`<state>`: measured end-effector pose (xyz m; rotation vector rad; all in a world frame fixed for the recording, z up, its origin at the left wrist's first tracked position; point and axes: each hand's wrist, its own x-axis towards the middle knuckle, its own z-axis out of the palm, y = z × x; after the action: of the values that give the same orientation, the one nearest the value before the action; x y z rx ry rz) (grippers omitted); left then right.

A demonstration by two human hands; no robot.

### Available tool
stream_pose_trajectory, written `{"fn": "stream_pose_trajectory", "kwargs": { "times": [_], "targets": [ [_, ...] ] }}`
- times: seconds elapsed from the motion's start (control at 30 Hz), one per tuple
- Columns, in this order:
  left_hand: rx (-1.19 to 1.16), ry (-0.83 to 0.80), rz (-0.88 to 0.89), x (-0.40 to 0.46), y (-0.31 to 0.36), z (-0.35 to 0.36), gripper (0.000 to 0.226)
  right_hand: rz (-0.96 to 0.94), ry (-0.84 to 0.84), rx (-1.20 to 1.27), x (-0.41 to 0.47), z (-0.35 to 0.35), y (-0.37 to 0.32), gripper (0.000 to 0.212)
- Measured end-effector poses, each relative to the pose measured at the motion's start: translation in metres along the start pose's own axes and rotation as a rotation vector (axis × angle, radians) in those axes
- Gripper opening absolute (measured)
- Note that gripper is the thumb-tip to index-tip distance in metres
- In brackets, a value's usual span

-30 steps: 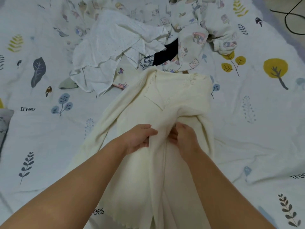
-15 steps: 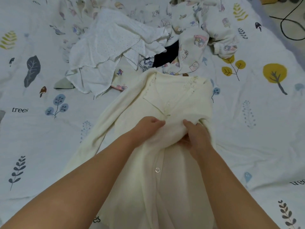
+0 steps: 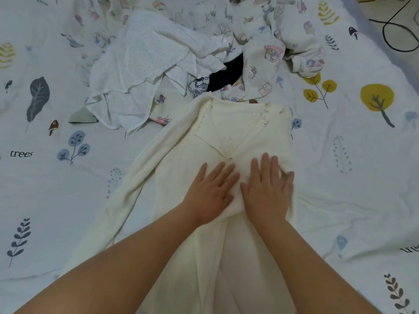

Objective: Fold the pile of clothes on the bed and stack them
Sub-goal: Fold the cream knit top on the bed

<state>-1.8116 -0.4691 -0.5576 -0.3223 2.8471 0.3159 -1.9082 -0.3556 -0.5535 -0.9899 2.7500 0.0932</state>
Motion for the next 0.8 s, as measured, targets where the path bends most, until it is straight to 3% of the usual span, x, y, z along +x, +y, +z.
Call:
{"fn": "stream_pose_trajectory", "kwargs": {
  "times": [0.07, 0.17, 0.33, 0.4, 0.5, 0.63, 0.73, 0.8],
  "targets": [
    [0.033, -0.151, -0.017, -0.003, -0.008, 0.006, 0.066, 0.010, -0.255, -0.013, 0.002, 0.007, 0.008, 0.068],
    [0.018, -0.149, -0.054, -0.002, -0.004, 0.000, 0.060, 0.006, -0.310, -0.008, 0.008, 0.004, 0.007, 0.070],
    [-0.293, 0.062, -0.256, -0.024, 0.004, -0.013, 0.051, -0.015, 0.033, 0.334, -0.027, -0.018, 0.005, 0.048],
    [-0.485, 0.053, -0.372, -0.038, 0.003, -0.015, 0.044, 0.049, 0.042, 0.460, -0.054, -0.022, 0.001, 0.033],
    [-0.832, -0.058, -0.525, -0.060, 0.004, -0.017, 0.038, 0.134, -0.222, 0.573, -0.097, -0.022, -0.014, 0.018],
    [-1.239, -0.177, -0.644, -0.077, -0.003, -0.019, 0.030, 0.244, -0.580, 0.791, -0.135, -0.017, -0.038, 0.019],
    [-1.340, -0.304, -0.567, -0.088, -0.008, -0.025, 0.018, 0.286, -0.649, 0.857, -0.147, -0.011, -0.048, 0.016],
    [-1.367, -0.357, -0.485, -0.096, -0.009, -0.028, 0.027, 0.348, -0.624, 0.998, -0.148, -0.014, -0.050, 0.015]
  ]
}}
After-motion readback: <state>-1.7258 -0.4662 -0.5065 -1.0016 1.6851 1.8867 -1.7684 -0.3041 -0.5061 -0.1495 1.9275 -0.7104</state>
